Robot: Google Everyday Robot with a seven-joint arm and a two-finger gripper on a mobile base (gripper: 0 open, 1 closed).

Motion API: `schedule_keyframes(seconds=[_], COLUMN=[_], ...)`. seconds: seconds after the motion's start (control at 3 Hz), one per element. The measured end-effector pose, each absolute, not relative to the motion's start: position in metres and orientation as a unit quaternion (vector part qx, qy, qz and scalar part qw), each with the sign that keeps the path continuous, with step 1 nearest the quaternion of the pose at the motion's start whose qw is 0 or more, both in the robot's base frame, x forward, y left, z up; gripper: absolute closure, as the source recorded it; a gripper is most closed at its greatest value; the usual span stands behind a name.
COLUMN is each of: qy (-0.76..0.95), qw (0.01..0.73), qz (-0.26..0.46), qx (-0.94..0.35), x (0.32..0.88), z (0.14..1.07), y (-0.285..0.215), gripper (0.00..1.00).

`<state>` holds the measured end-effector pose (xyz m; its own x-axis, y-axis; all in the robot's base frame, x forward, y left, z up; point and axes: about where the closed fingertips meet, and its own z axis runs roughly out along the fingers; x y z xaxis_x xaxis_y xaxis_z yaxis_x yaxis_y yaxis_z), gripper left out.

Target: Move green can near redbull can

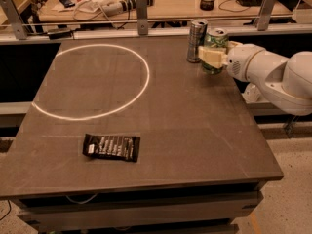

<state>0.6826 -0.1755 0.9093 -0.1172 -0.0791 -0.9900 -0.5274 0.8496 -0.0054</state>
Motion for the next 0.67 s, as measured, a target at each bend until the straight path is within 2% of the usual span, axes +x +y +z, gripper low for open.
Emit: schedule_keyframes(seconds=[0.67], qy=[0.741], qw=[0.630], qz=[0.135], qx=[-0.190], x=[0.694], z=[0.884], y=[-0.241], gripper=[1.00])
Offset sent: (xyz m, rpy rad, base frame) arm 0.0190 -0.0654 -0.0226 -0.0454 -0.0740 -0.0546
